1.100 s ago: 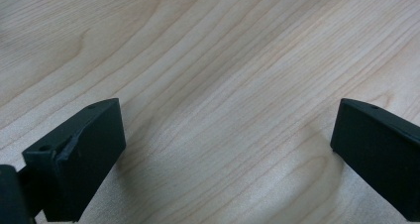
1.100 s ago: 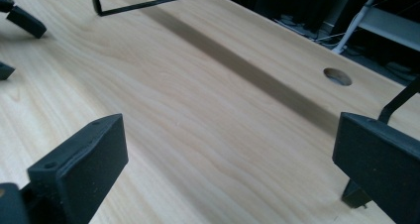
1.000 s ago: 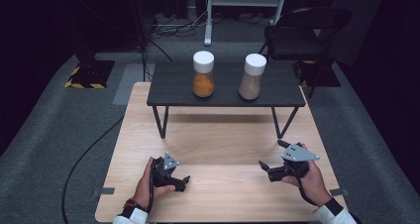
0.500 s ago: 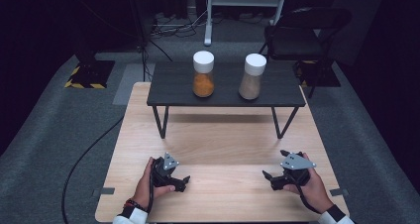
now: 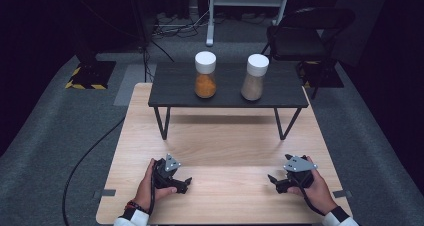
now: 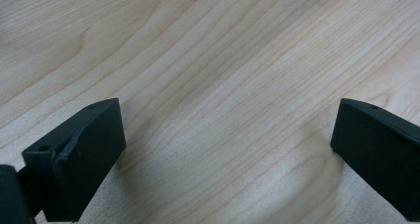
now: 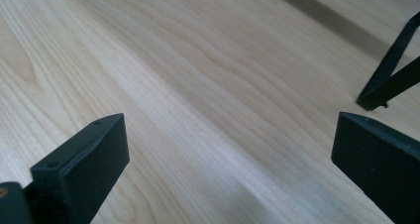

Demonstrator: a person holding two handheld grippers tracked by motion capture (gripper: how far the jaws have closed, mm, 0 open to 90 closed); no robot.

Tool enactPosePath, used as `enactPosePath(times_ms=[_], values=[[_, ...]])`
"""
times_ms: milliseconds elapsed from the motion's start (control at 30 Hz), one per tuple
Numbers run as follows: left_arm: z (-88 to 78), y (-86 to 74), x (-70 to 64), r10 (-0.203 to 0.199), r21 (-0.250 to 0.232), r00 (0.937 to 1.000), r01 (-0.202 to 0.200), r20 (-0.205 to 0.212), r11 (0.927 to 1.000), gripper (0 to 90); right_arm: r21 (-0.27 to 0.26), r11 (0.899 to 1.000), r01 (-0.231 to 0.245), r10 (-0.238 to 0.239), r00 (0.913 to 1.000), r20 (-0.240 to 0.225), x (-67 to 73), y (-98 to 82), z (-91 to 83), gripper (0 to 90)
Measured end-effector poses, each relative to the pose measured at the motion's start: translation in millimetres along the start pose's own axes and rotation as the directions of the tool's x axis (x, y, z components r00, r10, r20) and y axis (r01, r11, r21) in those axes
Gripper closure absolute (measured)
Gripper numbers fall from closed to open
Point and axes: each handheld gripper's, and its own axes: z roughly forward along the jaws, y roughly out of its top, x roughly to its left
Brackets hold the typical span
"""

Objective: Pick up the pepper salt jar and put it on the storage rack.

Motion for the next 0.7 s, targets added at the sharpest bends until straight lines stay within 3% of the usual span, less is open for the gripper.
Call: enactPosePath(times_ms=[267, 700], values=[[0.0, 0.0, -0.2, 0.000, 0.000, 1.0000, 0.000, -0.001, 1.0000, 0.4, 0.040, 0.999, 0.014, -0.014, 0.9999, -0.001, -1.1, 1.3, 4.8, 0.9], [0.0, 0.1, 0.2, 0.002, 0.000, 1.0000, -0.002, 0.001, 1.0000, 0.4, 0.106, 0.994, -0.003, 0.004, 0.9999, -0.010, -5.2, 3.7, 11.8, 0.9]])
